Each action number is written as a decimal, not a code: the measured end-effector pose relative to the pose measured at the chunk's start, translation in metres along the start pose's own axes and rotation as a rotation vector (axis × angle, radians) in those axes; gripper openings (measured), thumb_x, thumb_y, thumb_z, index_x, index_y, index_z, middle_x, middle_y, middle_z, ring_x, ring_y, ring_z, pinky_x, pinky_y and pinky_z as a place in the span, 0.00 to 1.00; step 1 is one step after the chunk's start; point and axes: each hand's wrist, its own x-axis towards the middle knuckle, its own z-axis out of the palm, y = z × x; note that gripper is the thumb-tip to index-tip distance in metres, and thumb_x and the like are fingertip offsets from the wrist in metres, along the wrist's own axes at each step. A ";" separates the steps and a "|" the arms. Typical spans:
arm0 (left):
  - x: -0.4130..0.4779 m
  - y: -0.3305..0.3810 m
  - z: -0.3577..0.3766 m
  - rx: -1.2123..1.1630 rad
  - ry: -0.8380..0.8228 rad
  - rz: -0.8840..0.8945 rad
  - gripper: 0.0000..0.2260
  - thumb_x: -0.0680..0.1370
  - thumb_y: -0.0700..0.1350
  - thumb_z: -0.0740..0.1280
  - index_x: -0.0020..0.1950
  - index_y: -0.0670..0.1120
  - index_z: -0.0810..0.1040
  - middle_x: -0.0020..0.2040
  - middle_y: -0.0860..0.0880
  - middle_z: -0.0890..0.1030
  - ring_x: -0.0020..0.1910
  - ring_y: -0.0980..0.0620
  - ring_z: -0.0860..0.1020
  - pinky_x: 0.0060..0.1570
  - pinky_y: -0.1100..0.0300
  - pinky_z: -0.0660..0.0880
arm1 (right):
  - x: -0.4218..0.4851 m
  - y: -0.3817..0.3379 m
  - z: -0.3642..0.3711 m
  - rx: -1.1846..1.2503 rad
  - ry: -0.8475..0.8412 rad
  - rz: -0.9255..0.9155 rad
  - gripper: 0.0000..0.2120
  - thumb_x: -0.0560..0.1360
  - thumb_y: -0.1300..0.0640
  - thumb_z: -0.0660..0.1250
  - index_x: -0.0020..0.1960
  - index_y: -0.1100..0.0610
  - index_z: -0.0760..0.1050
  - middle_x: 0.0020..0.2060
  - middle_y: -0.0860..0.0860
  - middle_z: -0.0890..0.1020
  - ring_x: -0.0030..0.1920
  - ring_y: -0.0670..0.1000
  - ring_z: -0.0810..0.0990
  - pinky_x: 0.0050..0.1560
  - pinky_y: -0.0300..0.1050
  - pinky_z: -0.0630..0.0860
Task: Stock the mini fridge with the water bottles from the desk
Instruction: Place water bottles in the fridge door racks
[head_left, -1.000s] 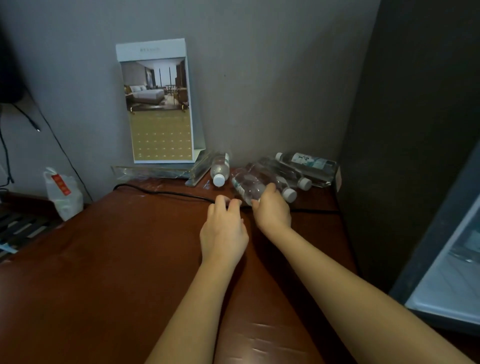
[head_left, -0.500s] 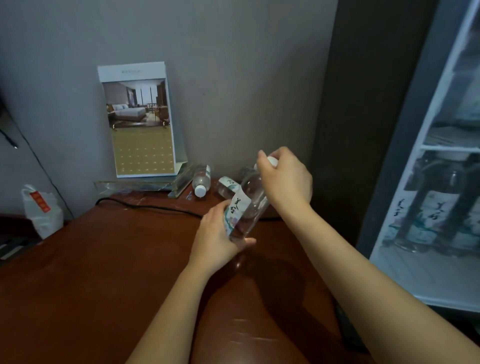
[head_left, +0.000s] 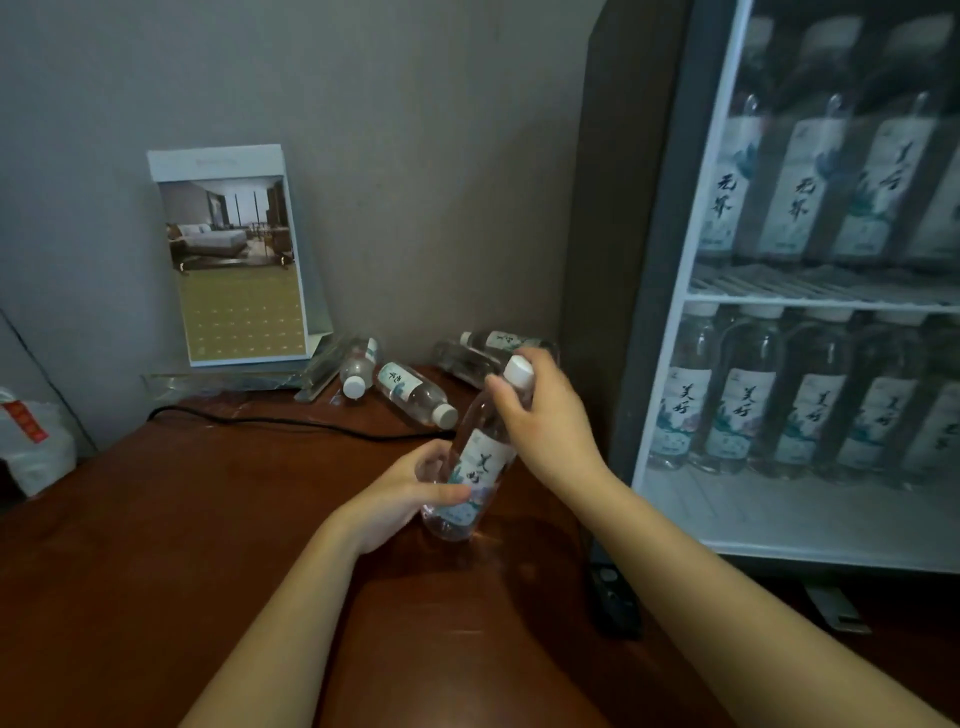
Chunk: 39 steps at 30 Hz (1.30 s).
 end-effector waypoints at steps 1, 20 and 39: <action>-0.003 0.003 0.000 0.043 0.000 0.001 0.31 0.60 0.46 0.78 0.60 0.45 0.74 0.58 0.45 0.80 0.58 0.47 0.78 0.60 0.51 0.74 | -0.007 0.001 -0.004 0.067 -0.052 0.006 0.22 0.76 0.50 0.64 0.68 0.51 0.63 0.54 0.51 0.78 0.54 0.50 0.78 0.53 0.46 0.76; -0.128 0.045 0.122 0.179 -0.100 0.140 0.23 0.67 0.49 0.73 0.60 0.48 0.75 0.55 0.47 0.82 0.54 0.48 0.81 0.54 0.52 0.78 | -0.162 0.002 -0.110 0.493 -0.441 0.098 0.46 0.74 0.63 0.68 0.72 0.33 0.39 0.63 0.44 0.73 0.58 0.46 0.79 0.59 0.49 0.77; -0.128 0.136 0.446 0.014 -0.535 0.708 0.23 0.69 0.43 0.72 0.63 0.52 0.73 0.53 0.57 0.82 0.54 0.61 0.80 0.50 0.68 0.76 | -0.321 -0.002 -0.372 0.094 0.562 -0.036 0.24 0.68 0.60 0.73 0.60 0.46 0.69 0.51 0.38 0.81 0.51 0.42 0.81 0.51 0.36 0.77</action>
